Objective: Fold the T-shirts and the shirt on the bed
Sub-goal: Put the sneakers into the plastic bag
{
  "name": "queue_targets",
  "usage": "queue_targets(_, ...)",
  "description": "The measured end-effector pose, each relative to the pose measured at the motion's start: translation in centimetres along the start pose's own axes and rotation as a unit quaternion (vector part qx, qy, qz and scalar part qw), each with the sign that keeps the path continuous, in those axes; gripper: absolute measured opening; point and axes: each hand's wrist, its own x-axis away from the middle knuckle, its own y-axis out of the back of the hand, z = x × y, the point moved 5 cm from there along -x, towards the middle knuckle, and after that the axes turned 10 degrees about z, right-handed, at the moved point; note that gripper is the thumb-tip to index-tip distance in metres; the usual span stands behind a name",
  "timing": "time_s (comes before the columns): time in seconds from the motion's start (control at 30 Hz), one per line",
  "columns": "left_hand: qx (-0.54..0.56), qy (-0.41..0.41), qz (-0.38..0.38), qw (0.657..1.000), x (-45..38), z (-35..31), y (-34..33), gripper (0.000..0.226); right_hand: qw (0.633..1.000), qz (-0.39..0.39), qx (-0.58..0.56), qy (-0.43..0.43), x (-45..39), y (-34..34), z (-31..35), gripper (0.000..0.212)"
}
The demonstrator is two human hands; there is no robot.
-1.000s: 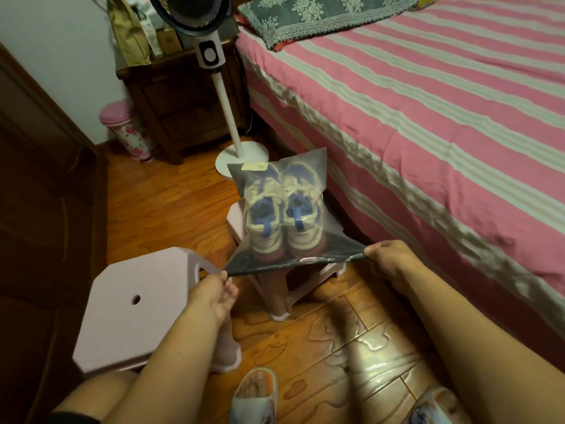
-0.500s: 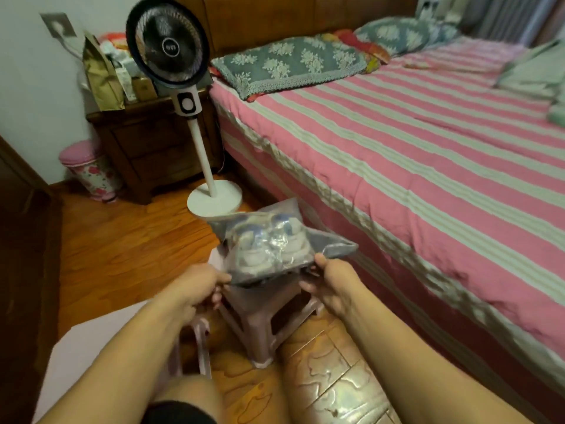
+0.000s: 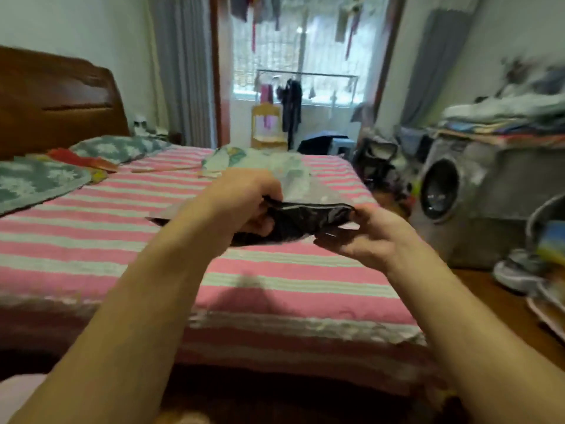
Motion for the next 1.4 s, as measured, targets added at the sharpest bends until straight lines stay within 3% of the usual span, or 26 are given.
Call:
queue_targets(0.07,-0.035,-0.022,0.089,0.995,-2.8,-1.3,-9.8,0.033,0.993,-0.084,-0.043,0.072,5.2,7.1,4.0,0.008)
queue_targets(0.17,-0.087,-0.036,0.217,0.972,-5.1,-1.3,-25.5,0.032,0.979,-0.153,-0.087,0.104,13.8,18.1,6.5,0.038)
queue_targets(0.23,-0.145,-0.056,0.304,0.94,-4.4,-0.4,-35.8,0.031,0.965,-0.207,-0.111,0.118,20.1,25.2,6.6,0.041)
queue_targets(0.4,-0.25,-0.109,0.486,0.83,1.0,6.8,-55.4,0.032,0.877,-0.43,-0.148,0.156,33.8,41.4,2.9,0.059)
queue_targets(0.5,-0.239,-0.119,0.526,0.808,2.2,13.3,-61.8,0.012,0.816,-0.538,-0.18,0.111,38.7,48.2,-0.8,0.055)
queue_targets(0.57,-0.211,-0.114,0.551,0.799,1.9,17.3,-64.6,0.013,0.784,-0.583,-0.185,0.106,40.4,51.8,-2.6,0.048)
queue_targets(0.67,-0.167,-0.079,0.604,0.775,1.4,23.9,-68.6,0.018,0.762,-0.595,-0.22,0.132,40.5,56.1,-5.6,0.068)
queue_targets(0.8,-0.11,0.004,0.669,0.735,3.1,32.6,-74.6,0.028,0.779,-0.572,-0.238,0.098,38.1,62.0,-11.2,0.04)
queue_targets(0.87,-0.118,-0.002,0.683,0.721,3.6,37.6,-76.8,0.026,0.787,-0.562,-0.246,0.069,36.2,64.9,-15.1,0.023)
queue_targets(0.93,-0.143,-0.013,0.714,0.685,4.6,43.0,-77.2,0.018,0.785,-0.548,-0.283,0.059,35.2,67.0,-19.5,0.008)
queue_targets(0.97,-0.153,-0.028,0.733,0.662,5.4,45.2,-76.7,0.015,0.778,-0.537,-0.32,0.062,35.2,68.1,-21.8,0.014)
queue_targets(1.07,-0.157,-0.094,0.777,0.603,8.5,49.6,-74.2,0.013,0.78,-0.472,-0.403,0.081,34.9,69.8,-27.0,0.063)
queue_targets(1.13,-0.148,-0.134,0.792,0.577,10.0,51.2,-72.9,0.019,0.81,-0.435,-0.389,0.054,33.3,69.9,-28.2,0.068)
queue_targets(1.23,-0.195,-0.146,0.785,0.57,10.4,52.6,-72.0,0.012,0.826,-0.445,-0.346,0.003,31.7,69.8,-28.9,0.055)
queue_targets(1.3,-0.192,-0.122,0.775,0.59,10.0,52.5,-71.6,0.008,0.819,-0.445,-0.361,-0.02,31.5,69.9,-28.4,0.057)
queue_targets(1.4,-0.172,-0.091,0.764,0.615,8.6,52.7,-71.2,0.009,0.82,-0.464,-0.327,-0.067,31.3,70.8,-26.8,0.086)
